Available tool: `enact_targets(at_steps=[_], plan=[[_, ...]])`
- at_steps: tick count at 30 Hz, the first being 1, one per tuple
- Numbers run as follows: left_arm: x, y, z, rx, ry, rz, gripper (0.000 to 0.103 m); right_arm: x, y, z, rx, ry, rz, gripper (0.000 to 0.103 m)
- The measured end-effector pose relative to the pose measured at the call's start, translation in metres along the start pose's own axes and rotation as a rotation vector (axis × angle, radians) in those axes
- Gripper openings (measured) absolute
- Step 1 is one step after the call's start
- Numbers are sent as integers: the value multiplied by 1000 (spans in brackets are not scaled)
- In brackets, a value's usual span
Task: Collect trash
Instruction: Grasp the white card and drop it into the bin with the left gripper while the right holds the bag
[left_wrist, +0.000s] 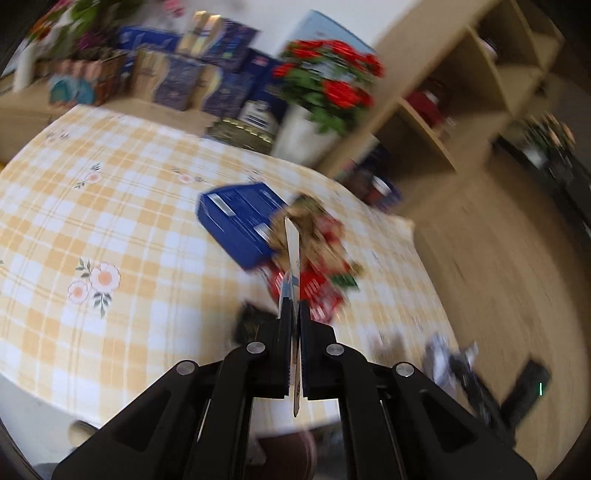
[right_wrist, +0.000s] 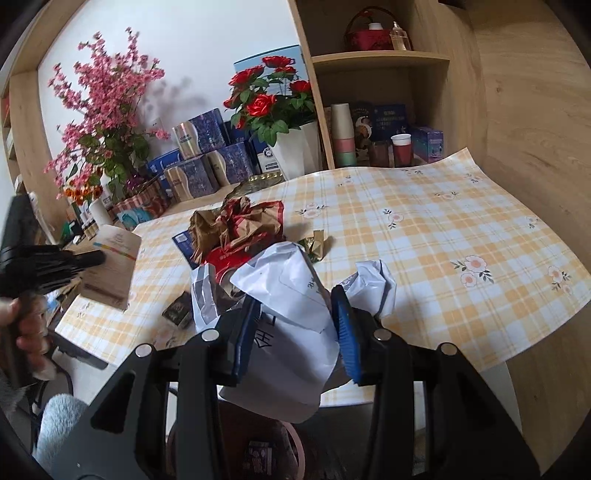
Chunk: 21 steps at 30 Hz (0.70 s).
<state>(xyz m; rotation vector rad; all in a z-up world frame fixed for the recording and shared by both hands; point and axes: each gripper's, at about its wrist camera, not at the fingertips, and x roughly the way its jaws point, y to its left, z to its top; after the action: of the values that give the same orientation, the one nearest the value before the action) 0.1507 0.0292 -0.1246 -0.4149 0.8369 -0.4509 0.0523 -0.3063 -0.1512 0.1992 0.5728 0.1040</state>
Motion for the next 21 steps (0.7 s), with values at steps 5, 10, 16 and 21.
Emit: enact_targets(at_steps=[5,10,16,21], plan=[[-18,-13,-58,20,101,-157,4,-15,6,-10,-33,10,0,42],[-6,-17,-111,52,201,-156,4,-19,7,-21,-34,43,2,42],[26,-13,-149,93,324,-126,4,-25,11,-26,-45,36,11,42],[48,-14,-167,172,401,-87,4,-28,10,-32,-49,45,10,42]])
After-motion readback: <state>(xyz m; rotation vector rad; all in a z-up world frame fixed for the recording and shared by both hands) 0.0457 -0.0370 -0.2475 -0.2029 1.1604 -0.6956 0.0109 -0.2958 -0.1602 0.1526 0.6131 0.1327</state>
